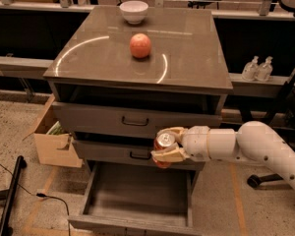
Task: Pick coke can from bottom drawer and place on counter
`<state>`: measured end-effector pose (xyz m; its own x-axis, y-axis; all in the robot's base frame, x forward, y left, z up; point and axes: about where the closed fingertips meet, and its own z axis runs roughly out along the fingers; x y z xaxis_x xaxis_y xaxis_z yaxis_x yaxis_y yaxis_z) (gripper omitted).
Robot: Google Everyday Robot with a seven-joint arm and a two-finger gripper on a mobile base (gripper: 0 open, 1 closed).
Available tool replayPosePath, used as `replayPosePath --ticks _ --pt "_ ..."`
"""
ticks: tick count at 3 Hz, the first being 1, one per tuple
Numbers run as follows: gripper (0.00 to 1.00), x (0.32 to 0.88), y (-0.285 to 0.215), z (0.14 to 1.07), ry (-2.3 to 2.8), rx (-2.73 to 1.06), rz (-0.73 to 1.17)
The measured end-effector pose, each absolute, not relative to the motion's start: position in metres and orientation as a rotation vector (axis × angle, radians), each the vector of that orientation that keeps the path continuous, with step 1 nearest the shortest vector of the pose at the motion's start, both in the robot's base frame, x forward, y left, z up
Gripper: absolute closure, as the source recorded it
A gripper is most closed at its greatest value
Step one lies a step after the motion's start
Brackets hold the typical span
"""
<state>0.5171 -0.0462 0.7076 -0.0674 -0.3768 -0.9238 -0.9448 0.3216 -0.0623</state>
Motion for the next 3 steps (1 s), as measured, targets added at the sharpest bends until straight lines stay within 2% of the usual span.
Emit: replayPosePath --ticks 3 --pt "1.0 0.541 -0.054 0.848 1.6 -1.143 0.711"
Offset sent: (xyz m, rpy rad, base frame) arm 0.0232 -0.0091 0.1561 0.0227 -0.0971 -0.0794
